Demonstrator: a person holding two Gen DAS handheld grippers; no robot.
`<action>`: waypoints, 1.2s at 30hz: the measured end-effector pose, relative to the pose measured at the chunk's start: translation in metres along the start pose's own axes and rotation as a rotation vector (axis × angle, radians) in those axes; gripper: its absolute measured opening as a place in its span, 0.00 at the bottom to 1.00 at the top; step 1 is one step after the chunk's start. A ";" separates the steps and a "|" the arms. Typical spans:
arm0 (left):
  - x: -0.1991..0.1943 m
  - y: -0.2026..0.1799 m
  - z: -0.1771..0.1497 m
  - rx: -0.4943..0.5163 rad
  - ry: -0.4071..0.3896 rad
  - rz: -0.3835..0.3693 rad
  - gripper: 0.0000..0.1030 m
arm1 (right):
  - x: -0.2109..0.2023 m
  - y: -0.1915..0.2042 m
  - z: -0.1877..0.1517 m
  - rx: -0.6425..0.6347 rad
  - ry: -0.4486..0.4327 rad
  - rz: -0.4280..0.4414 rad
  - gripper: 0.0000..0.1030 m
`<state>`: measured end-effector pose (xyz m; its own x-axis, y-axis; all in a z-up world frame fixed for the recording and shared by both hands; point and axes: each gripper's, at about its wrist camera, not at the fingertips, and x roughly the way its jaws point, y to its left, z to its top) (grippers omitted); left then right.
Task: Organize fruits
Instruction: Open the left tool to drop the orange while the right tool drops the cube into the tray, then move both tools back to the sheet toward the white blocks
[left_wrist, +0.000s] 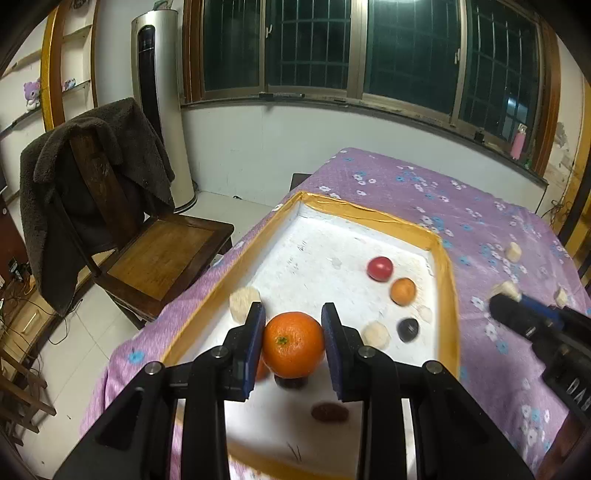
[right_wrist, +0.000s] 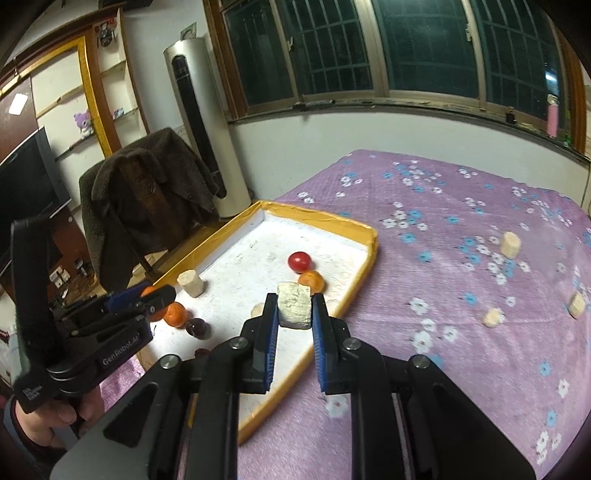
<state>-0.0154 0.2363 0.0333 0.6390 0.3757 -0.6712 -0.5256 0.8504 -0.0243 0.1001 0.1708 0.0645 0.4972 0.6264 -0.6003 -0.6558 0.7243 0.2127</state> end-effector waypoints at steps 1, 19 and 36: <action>0.006 0.000 0.003 0.007 0.008 0.004 0.30 | 0.010 0.003 0.003 -0.008 0.009 0.005 0.18; 0.047 0.013 0.013 -0.041 0.109 0.080 0.74 | 0.117 0.006 0.004 0.005 0.208 0.037 0.36; -0.005 -0.175 -0.013 0.215 0.061 -0.190 0.83 | -0.077 -0.228 -0.060 0.332 0.026 -0.378 0.98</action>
<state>0.0662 0.0811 0.0317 0.6763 0.1847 -0.7131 -0.2644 0.9644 -0.0009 0.1772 -0.0602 0.0160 0.6479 0.2986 -0.7007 -0.2148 0.9542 0.2081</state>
